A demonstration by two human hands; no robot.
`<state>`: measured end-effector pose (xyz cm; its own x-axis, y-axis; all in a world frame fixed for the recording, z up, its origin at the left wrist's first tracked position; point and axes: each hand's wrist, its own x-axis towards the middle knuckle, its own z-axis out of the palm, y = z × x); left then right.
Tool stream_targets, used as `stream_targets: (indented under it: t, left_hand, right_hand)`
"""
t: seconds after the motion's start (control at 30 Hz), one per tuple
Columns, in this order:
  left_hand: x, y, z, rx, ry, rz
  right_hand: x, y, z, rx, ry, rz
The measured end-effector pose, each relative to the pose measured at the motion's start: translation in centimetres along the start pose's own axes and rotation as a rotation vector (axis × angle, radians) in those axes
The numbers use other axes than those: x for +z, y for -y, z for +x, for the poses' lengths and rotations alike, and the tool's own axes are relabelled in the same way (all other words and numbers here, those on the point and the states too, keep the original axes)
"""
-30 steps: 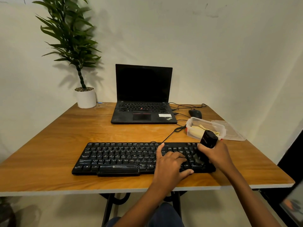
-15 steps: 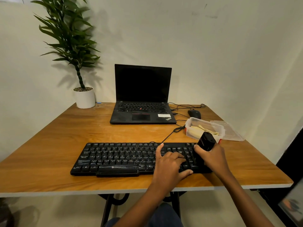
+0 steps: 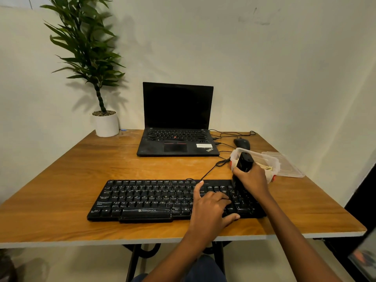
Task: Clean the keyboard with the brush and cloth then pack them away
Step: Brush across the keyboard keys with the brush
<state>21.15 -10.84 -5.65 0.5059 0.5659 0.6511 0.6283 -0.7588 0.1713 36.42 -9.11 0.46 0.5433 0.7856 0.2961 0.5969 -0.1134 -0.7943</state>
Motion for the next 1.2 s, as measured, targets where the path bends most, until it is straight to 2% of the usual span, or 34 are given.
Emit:
stream_targets:
  t: [0.2,0.53,0.8,0.97,1.03,1.2]
  left_hand:
    - [-0.1,0.0,0.1,-0.001,0.007,0.016]
    - [0.0,-0.1,0.0,0.007,0.01,-0.008]
    - [0.0,-0.2,-0.1,0.016,0.003,0.014]
    - [-0.1,0.1,0.0,0.03,-0.004,0.015]
    - [0.0,0.3,0.0,0.044,0.004,0.014]
    - [0.1,0.5,0.1,0.04,0.01,0.036]
  right_hand:
    - [-2.2,-0.5,-3.6,0.035,0.075,-0.09]
    - [0.5,0.6,0.9,0.015,-0.041,0.018]
    - [-3.0,-0.1,-3.4,0.064,0.145,-0.018]
    - [-4.6,-0.5,-3.9,0.157,-0.13,0.372]
    - [-4.5,-0.6,-5.0,0.162,-0.153,0.417]
    - [-3.9,-1.1,-7.4,0.125,-0.025,0.22]
